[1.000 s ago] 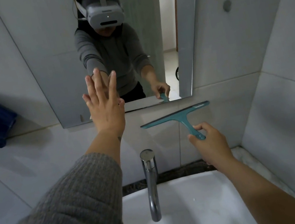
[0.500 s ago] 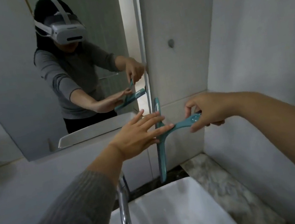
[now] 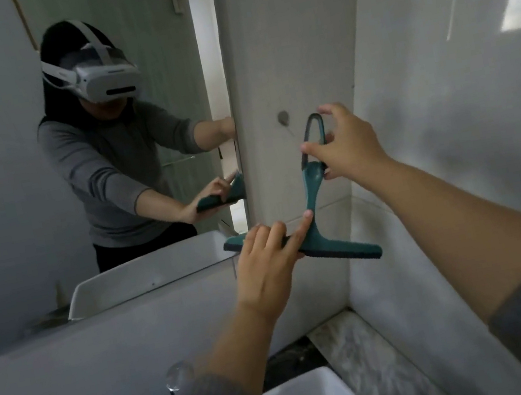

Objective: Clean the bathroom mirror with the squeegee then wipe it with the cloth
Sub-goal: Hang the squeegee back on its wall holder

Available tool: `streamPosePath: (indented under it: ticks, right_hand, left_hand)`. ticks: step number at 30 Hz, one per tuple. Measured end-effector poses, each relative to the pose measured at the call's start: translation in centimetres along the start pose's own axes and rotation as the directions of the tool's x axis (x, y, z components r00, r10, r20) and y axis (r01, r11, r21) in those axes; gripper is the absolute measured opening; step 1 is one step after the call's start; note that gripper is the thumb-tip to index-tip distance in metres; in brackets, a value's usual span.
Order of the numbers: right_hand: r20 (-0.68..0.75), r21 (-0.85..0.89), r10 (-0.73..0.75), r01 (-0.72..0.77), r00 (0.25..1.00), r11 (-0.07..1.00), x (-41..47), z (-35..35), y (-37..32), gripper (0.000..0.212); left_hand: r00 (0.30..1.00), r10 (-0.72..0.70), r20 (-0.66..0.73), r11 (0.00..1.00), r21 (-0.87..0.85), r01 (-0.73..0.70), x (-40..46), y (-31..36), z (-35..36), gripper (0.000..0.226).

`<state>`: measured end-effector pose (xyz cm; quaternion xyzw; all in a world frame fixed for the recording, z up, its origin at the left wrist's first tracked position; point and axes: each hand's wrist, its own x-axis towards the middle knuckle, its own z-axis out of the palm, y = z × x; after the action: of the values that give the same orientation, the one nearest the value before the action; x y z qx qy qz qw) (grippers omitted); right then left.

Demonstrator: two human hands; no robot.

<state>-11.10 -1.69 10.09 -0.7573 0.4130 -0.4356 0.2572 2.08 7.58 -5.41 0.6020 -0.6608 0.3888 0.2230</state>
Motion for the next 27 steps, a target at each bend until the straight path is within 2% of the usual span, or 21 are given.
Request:
streamPosePath:
  ticks: [1,3,8,12,15,18,22,25,27]
  right_hand:
    - [-0.084,0.037,0.040,-0.037,0.996,0.999,0.6,1.1,0.2,0.057]
    - [-0.154,0.011,0.067,-0.066,0.986,0.998,1.7,2.9,0.8,0.048]
    - [-0.190,-0.037,-0.013,0.006,0.982,0.999,3.9,5.0,1.9,0.048]
    - [-0.188,0.020,-0.035,0.039,0.982,0.999,4.7,6.4,3.1,0.050]
    - [-0.179,0.087,-0.025,0.042,0.983,0.995,5.0,7.2,3.9,0.049]
    - [-0.173,0.110,-0.019,0.038,0.985,0.993,4.8,7.5,4.1,0.050]
    - [-0.097,-0.065,0.024,-0.031,0.995,0.997,2.9,7.7,3.7,0.073]
    - [-0.003,-0.229,0.098,-0.096,0.995,0.969,0.3,8.4,2.5,0.066]
    - [0.074,-0.317,0.106,-0.078,0.992,0.945,-1.9,9.1,0.9,0.061]
  left_hand:
    - [0.999,-0.054,0.002,0.998,-0.009,0.054,0.4,0.6,0.4,0.068]
    - [0.990,-0.137,0.022,0.990,-0.026,0.138,1.3,1.6,1.3,0.070]
    - [0.968,-0.234,0.094,0.970,-0.038,0.239,2.8,2.5,4.0,0.081]
    - [0.939,-0.292,0.181,0.952,-0.039,0.303,3.0,2.8,5.9,0.087]
    - [0.899,-0.307,0.313,0.942,-0.036,0.334,3.3,2.6,6.6,0.083]
    - [0.879,-0.321,0.353,0.923,-0.090,0.373,3.6,2.3,6.1,0.078]
    - [0.889,-0.322,0.325,0.891,-0.212,0.401,2.9,1.1,3.9,0.065]
    - [0.880,-0.332,0.341,0.900,-0.165,0.404,1.7,-1.4,1.2,0.052]
    - [0.835,-0.391,0.388,0.881,-0.105,0.461,0.5,-3.6,-1.4,0.044]
